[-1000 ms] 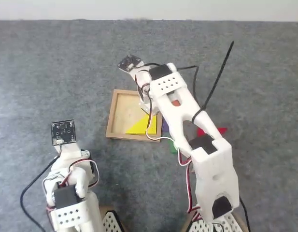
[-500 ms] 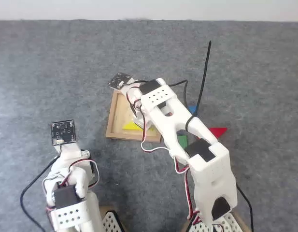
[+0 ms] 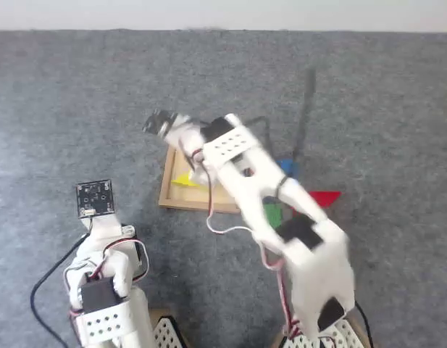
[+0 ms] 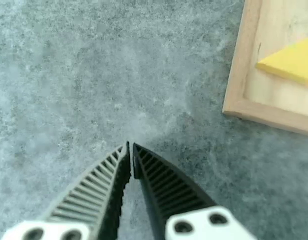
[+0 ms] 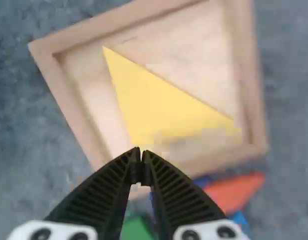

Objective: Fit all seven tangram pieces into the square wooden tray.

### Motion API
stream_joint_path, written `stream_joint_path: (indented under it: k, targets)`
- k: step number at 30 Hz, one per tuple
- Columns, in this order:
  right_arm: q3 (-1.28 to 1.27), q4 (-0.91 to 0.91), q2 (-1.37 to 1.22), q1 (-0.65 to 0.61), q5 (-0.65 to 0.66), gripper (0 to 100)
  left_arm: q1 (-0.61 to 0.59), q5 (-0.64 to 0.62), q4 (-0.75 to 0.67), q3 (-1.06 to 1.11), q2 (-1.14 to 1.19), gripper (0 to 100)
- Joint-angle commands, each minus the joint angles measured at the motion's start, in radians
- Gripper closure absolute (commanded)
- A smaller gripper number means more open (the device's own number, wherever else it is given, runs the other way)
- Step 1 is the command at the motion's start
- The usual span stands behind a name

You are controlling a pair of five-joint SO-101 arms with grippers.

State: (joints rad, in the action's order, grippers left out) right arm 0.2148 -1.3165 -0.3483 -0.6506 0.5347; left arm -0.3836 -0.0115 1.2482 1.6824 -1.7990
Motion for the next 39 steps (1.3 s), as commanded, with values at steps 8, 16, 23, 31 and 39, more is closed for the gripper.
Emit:
stream_joint_path:
  k: [8,16,23,31,39]
  targets:
    - [-0.594,0.035,0.881,0.412,-0.265,99.0,0.321,0.324,-0.295,-0.326,0.170,88]
    - [-0.911,0.262,0.894,0.547,-0.310,98.9,0.549,0.496,-0.127,-1.013,1.169,87]
    - [-0.980,0.380,0.822,0.544,-0.307,98.9,0.574,0.522,-0.123,-1.494,1.887,75]
    - [-0.979,0.415,0.760,0.544,-0.301,98.9,0.578,0.528,-0.092,-1.669,2.137,75]
    - [-0.979,0.415,0.765,0.542,-0.301,98.9,0.511,0.465,-0.198,-1.670,2.213,76]
